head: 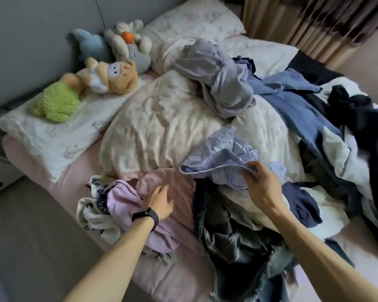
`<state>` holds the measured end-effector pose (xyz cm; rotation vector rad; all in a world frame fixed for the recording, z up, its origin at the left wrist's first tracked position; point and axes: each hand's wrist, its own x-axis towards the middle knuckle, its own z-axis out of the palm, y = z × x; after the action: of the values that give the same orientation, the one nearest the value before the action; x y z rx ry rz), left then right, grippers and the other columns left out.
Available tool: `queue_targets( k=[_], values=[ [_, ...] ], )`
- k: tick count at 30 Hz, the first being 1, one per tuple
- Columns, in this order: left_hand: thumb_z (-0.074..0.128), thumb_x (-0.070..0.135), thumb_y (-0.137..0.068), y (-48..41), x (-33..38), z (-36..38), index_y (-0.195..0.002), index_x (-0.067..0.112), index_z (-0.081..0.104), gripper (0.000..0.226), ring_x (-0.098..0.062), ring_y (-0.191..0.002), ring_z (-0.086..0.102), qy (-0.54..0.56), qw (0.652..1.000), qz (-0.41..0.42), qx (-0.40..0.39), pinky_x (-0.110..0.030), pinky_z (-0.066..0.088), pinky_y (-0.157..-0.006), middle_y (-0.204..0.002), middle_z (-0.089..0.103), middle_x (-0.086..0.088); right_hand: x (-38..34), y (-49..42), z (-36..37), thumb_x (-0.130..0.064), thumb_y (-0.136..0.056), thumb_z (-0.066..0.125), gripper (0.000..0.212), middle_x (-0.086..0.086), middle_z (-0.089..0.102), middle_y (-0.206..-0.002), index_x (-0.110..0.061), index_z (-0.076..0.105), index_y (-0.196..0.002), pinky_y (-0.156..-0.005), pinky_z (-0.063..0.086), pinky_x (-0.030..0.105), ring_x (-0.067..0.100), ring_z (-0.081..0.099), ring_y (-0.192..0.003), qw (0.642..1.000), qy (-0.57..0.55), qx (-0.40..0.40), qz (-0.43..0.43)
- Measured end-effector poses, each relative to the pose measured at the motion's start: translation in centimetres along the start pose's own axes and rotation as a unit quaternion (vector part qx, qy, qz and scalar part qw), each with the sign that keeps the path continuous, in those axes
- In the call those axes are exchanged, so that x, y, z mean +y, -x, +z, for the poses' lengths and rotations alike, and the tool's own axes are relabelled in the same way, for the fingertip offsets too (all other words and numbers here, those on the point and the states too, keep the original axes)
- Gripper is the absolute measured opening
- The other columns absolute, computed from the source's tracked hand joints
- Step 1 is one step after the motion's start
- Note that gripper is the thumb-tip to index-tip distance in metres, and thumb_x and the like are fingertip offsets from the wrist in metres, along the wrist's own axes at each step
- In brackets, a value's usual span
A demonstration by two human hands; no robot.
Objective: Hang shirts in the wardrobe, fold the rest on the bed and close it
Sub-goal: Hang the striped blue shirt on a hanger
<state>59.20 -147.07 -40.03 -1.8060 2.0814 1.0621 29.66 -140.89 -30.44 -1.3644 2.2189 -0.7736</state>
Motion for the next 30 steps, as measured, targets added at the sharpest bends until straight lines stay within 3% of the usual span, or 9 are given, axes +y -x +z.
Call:
queue_targets(
  k=[7, 11, 16, 19, 21, 23, 25, 27, 30],
  values=[
    [0.054, 0.029, -0.096, 7.8, 6.8, -11.9, -0.155, 0.023, 0.030, 0.064, -0.027, -0.140, 0.039, 0.036, 0.994, 0.027, 0.102, -0.038, 0.040, -0.109, -0.157, 0.034, -0.004, -10.6, 0.5, -11.1, -0.017, -0.091, 0.072, 0.011, -0.001, 0.072, -0.092, -0.020, 0.068, -0.101, -0.064, 0.047, 0.030, 0.021, 0.064, -0.079, 0.970, -0.008, 0.079, -0.229],
    [0.060, 0.043, -0.094, 15.7, 11.9, -17.6, -0.153, 0.026, 0.032, 0.068, -0.025, -0.141, 0.038, 0.108, 0.969, 0.061, 0.215, -0.038, 0.037, -0.111, -0.155, 0.040, -0.004, -16.6, 3.2, -17.8, -0.019, -0.090, 0.074, 0.015, 0.000, 0.073, -0.093, -0.017, 0.070, -0.104, -0.065, 0.054, 0.034, 0.022, 0.067, -0.078, 0.942, -0.052, 0.109, -0.314],
    [0.071, 0.054, -0.080, 27.4, 15.7, -20.5, -0.147, 0.037, 0.035, 0.078, -0.010, -0.131, 0.048, 0.286, 0.890, 0.130, 0.330, -0.032, 0.042, -0.106, -0.143, 0.052, 0.008, -21.4, 8.4, -24.3, -0.014, -0.088, 0.076, 0.023, -0.022, 0.064, -0.083, -0.030, 0.065, -0.101, -0.065, 0.042, 0.008, -0.001, 0.060, -0.077, 0.894, -0.186, 0.117, -0.391],
    [0.077, 0.050, -0.078, 34.1, 14.4, -19.9, -0.125, 0.043, 0.050, 0.055, 0.001, -0.103, 0.059, 0.347, 0.871, 0.065, 0.342, -0.013, 0.046, -0.077, -0.113, 0.062, 0.021, -23.1, 12.3, -25.9, -0.014, -0.088, 0.076, 0.028, -0.028, 0.066, -0.089, -0.037, 0.065, -0.100, -0.069, 0.044, 0.008, -0.007, 0.062, -0.085, 0.877, -0.252, 0.064, -0.405],
    [0.071, 0.049, -0.077, 36.9, 13.3, -18.9, -0.089, 0.037, 0.067, 0.017, -0.006, -0.084, 0.065, 0.296, 0.902, 0.017, 0.313, -0.013, 0.042, -0.059, -0.082, 0.069, 0.021, -23.2, 13.7, -25.9, -0.014, -0.088, 0.076, 0.028, -0.028, 0.068, -0.092, -0.037, 0.065, -0.100, -0.070, 0.047, 0.009, -0.006, 0.063, -0.087, 0.871, -0.278, 0.040, -0.402],
    [0.067, 0.037, -0.085, 41.3, 11.0, -16.7, -0.073, 0.028, 0.064, 0.015, -0.006, -0.065, 0.062, 0.257, 0.909, -0.012, 0.327, -0.013, 0.037, -0.049, -0.057, 0.063, 0.021, -23.2, 16.1, -24.9, -0.011, -0.088, 0.076, 0.026, -0.029, 0.068, -0.091, -0.033, 0.067, -0.099, -0.071, 0.046, 0.007, -0.009, 0.063, -0.087, 0.867, -0.282, 0.000, -0.411],
    [0.065, 0.027, -0.093, 45.2, 8.6, -14.3, -0.087, 0.028, 0.064, 0.006, -0.004, -0.060, 0.057, 0.289, 0.891, -0.046, 0.347, -0.017, 0.039, -0.052, -0.061, 0.062, 0.020, -22.4, 18.1, -23.1, -0.010, -0.087, 0.076, 0.024, -0.024, 0.070, -0.090, -0.031, 0.068, -0.097, -0.072, 0.046, 0.009, -0.009, 0.063, -0.086, 0.879, -0.269, -0.054, -0.390],
    [0.060, 0.022, -0.097, 48.9, 6.0, -11.7, -0.103, 0.017, 0.063, 0.008, -0.011, -0.065, 0.055, 0.363, 0.863, -0.078, 0.344, -0.023, 0.044, -0.056, -0.079, 0.062, 0.006, -21.2, 20.5, -20.7, -0.016, -0.086, 0.077, 0.020, -0.015, 0.071, -0.088, -0.030, 0.069, -0.097, -0.069, 0.048, 0.018, 0.001, 0.065, -0.083, 0.899, -0.210, -0.117, -0.367],
    [0.054, 0.020, -0.100, 55.4, 2.1, -6.7, -0.112, 0.009, 0.053, 0.016, -0.012, -0.067, 0.054, 0.411, 0.841, -0.156, 0.316, -0.019, 0.046, -0.051, -0.087, 0.057, -0.004, -19.9, 26.3, -16.5, -0.021, -0.085, 0.077, 0.024, -0.019, 0.069, -0.079, -0.040, 0.064, -0.091, -0.063, 0.042, 0.010, -0.004, 0.064, -0.078, 0.892, -0.140, -0.223, -0.368]
  ],
)
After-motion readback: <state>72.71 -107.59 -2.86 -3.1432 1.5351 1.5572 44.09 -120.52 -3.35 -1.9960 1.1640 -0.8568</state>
